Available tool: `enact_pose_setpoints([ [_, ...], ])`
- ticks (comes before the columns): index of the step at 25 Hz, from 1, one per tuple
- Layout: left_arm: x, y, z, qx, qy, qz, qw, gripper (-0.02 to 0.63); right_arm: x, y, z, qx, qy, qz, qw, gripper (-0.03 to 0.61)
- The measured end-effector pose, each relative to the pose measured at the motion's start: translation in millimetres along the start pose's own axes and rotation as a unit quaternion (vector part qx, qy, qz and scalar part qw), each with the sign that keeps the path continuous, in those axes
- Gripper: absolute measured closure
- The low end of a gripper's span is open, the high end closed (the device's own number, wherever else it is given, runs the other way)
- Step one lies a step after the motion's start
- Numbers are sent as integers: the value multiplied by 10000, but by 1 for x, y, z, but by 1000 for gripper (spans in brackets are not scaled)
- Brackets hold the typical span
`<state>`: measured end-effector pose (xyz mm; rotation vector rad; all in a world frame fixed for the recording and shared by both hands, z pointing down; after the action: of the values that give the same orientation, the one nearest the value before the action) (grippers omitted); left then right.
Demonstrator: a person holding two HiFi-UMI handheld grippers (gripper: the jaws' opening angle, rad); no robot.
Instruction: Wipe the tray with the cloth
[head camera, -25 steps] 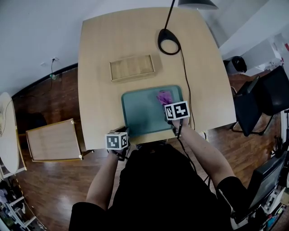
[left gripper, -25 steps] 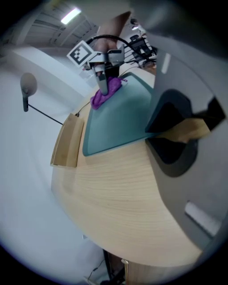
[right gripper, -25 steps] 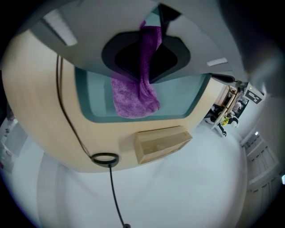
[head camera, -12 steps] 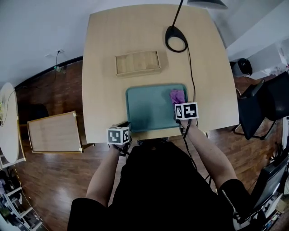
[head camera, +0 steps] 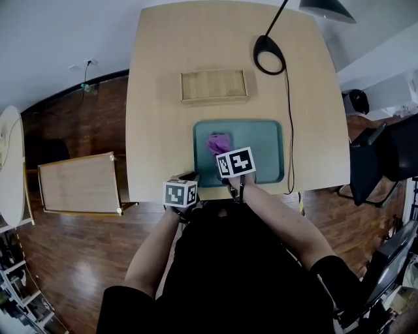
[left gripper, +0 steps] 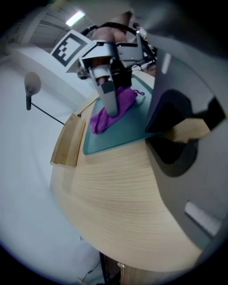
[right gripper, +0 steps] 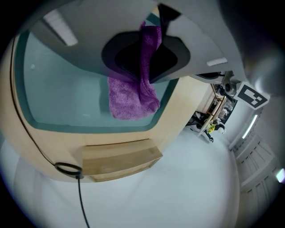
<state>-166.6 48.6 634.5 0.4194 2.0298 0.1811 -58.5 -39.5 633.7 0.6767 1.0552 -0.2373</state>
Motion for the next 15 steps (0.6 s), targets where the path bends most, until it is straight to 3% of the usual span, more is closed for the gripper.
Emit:
enact_pose_setpoints([
  [7,0,-2,-1,-73,91,-92,9999,548,-31,-19,-65,496,-326,-72,9982,528],
  [15,-1,0,-4,-17,44,24,10000,549,-19,-11,-55,504,-561,-16,9972,528],
])
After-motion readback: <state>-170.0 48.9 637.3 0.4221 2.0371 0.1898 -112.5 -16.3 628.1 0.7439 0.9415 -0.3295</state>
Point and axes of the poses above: the fingertips, and each gripper's own axes: x backward along the fingers, z to its right, y out of its underside, the point moved 5 cm from there along x, backward along the fingers, and after that the axes turned 11 degrees about x, right-handed, at the moved point
